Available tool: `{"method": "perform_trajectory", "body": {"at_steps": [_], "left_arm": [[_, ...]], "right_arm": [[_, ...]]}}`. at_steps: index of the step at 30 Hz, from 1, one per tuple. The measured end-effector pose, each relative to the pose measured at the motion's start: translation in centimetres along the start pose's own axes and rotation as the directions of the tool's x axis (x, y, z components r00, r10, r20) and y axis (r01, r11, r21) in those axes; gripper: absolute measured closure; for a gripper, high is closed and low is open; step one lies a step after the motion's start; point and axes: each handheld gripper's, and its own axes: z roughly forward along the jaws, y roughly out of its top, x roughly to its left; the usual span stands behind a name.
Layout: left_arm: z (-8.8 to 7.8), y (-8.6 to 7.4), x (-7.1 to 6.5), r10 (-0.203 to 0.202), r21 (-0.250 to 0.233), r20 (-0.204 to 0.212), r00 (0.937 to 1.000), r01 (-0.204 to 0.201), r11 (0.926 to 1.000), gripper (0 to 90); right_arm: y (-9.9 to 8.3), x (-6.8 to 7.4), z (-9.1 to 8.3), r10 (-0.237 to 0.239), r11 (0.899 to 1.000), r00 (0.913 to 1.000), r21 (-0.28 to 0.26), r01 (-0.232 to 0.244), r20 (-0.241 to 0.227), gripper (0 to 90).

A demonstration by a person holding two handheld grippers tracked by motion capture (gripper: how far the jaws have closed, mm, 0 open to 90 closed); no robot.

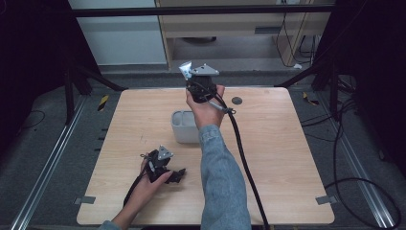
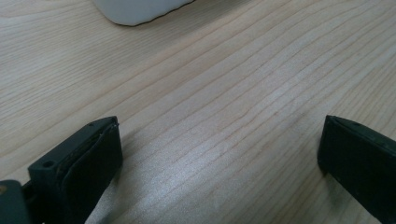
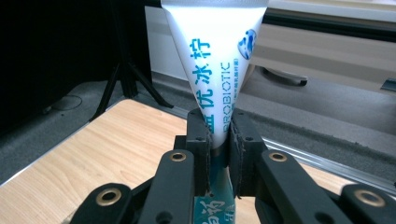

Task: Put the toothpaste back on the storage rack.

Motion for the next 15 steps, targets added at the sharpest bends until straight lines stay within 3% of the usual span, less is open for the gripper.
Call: {"method": "perform_trajectory", "body": {"at_steps": [15], "left_arm": [[0.0,0.0,0.0,0.001,0.000,0.002,1.0000,-0.001,1.0000,0.0]], "right_arm": [[-2.2,1.1,1.7,-0.007,0.998,0.9997,0.056,0.009,-0.023,80.1]]}}
